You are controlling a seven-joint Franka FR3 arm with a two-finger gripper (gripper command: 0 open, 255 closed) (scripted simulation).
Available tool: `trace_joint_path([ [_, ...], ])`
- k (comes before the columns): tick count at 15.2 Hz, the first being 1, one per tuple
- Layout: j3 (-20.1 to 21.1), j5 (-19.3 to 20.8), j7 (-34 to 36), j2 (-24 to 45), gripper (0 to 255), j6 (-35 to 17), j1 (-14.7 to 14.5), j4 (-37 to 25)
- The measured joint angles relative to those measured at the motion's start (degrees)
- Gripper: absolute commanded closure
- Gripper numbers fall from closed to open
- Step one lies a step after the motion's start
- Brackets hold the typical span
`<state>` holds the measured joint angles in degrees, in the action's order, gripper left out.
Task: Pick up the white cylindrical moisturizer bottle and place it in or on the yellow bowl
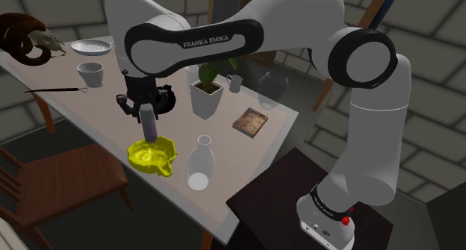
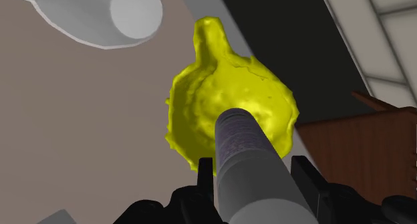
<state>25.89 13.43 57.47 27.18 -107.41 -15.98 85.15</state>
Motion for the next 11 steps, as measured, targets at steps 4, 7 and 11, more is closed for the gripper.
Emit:
trace_joint_path([
  [4, -0.2, 0.5, 0.4, 0.8, 255, -2.7, 0.0, 2.0],
  [7, -0.4, 0.8, 0.8, 1.4, 255, -4.7, 0.0, 3.4],
  [11, -0.8, 1.5, 1.2, 2.7, 255, -7.2, -0.1, 4.8],
])
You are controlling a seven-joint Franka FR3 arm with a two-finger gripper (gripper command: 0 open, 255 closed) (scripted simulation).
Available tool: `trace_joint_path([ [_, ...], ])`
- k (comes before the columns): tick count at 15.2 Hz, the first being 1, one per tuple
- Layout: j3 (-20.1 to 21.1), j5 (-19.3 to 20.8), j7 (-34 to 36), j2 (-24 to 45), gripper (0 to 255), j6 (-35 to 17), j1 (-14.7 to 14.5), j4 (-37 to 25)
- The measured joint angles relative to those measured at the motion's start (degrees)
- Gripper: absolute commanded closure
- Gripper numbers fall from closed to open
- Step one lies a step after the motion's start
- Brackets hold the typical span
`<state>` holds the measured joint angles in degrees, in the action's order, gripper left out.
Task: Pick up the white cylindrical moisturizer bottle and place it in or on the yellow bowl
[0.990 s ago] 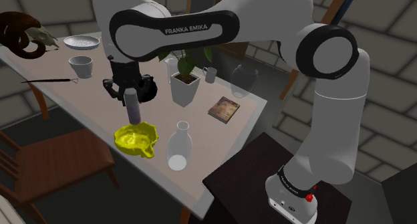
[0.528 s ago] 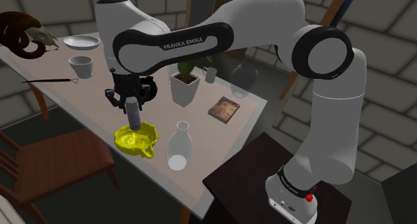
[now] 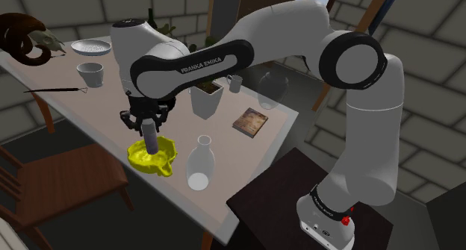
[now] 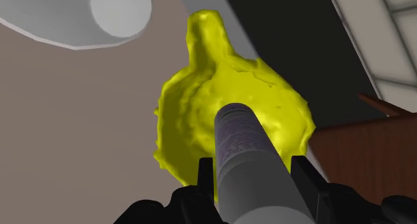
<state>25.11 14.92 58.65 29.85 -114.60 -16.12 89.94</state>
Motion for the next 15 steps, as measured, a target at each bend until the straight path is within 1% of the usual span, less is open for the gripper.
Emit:
trace_joint_path([
  [7, -0.1, 0.2, 0.2, 0.4, 255, -1.1, 0.0, 0.7],
  [8, -0.1, 0.2, 0.2, 0.4, 0, -1.1, 0.0, 0.7],
  [14, -0.1, 0.2, 0.2, 0.4, 0, -1.1, 0.0, 0.7],
  [15, 0.0, 0.0, -0.1, -0.1, 0, -0.4, 0.2, 0.4],
])
